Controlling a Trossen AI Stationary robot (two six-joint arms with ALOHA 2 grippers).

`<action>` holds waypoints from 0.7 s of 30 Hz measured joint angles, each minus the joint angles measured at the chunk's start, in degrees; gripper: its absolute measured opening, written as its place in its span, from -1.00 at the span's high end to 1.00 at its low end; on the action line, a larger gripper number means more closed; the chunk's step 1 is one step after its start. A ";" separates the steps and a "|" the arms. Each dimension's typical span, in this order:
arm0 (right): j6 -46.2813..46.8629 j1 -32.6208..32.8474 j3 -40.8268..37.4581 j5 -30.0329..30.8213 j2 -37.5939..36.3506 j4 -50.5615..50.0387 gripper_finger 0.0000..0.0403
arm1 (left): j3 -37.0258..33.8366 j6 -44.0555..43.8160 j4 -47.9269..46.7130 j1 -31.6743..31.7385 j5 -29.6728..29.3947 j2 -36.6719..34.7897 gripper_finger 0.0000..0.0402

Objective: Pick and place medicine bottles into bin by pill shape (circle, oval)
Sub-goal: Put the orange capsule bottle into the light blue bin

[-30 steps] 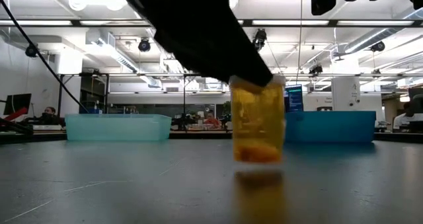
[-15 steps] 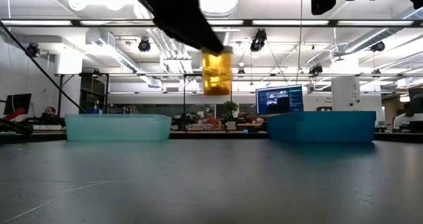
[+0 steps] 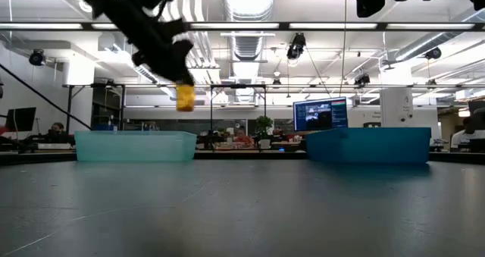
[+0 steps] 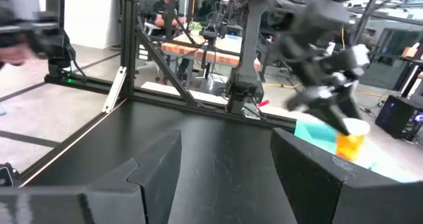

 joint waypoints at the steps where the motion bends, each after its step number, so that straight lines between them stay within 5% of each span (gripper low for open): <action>1: -0.01 0.00 0.00 0.00 0.00 -0.02 -0.11 | -0.99 -0.42 0.02 2.63 -0.05 -1.01 0.04; 11: -0.15 0.00 0.00 1.05 0.02 -0.39 -0.11 | -9.44 -6.83 1.09 21.47 0.67 -4.70 0.04; 21: -0.37 0.00 0.00 1.05 0.02 -0.41 -0.11 | -14.37 -10.72 14.15 26.63 5.08 -0.77 0.03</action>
